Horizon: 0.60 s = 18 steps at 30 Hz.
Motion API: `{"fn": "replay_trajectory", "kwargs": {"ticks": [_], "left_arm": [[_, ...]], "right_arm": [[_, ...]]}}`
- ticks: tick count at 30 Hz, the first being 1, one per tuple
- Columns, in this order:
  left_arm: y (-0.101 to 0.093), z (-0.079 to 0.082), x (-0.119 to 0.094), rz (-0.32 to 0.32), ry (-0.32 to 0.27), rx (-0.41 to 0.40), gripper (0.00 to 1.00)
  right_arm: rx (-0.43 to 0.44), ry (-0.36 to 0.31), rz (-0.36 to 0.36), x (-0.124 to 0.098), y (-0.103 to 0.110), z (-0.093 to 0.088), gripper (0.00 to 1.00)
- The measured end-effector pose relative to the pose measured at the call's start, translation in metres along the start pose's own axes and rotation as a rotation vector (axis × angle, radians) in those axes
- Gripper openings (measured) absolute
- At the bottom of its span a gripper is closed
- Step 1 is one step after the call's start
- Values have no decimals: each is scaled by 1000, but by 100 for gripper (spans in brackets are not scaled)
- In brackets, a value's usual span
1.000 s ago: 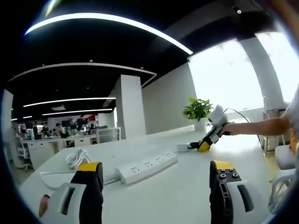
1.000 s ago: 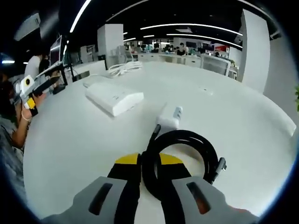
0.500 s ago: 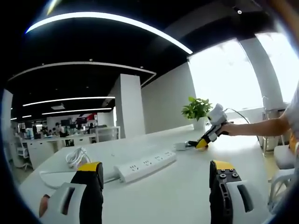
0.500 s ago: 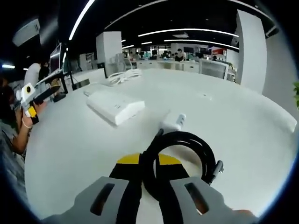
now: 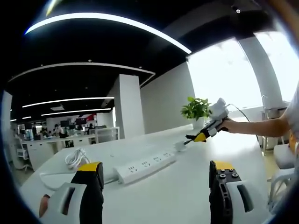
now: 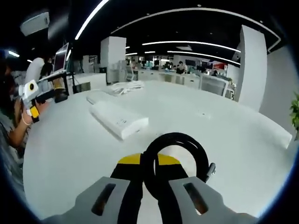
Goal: Straighten the power strip on the desk, plug the charger into it
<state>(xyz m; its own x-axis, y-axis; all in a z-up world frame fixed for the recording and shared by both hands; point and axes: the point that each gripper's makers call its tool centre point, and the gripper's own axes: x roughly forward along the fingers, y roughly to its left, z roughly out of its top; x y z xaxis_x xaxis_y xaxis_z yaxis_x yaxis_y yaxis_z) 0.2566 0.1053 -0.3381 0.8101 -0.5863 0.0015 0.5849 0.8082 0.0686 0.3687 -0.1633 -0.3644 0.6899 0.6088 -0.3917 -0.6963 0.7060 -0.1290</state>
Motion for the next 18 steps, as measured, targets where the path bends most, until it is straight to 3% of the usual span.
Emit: {"fn": "replay_trajectory", "kwargs": {"ticks": [2, 18], "left_arm": [[-1, 1, 1, 0, -3, 1, 96], [-12, 3, 14, -38, 17, 43, 96]], "right_arm": [[-10, -33, 5, -5, 6, 13, 6], [-105, -115, 11, -13, 41, 61, 6]]}}
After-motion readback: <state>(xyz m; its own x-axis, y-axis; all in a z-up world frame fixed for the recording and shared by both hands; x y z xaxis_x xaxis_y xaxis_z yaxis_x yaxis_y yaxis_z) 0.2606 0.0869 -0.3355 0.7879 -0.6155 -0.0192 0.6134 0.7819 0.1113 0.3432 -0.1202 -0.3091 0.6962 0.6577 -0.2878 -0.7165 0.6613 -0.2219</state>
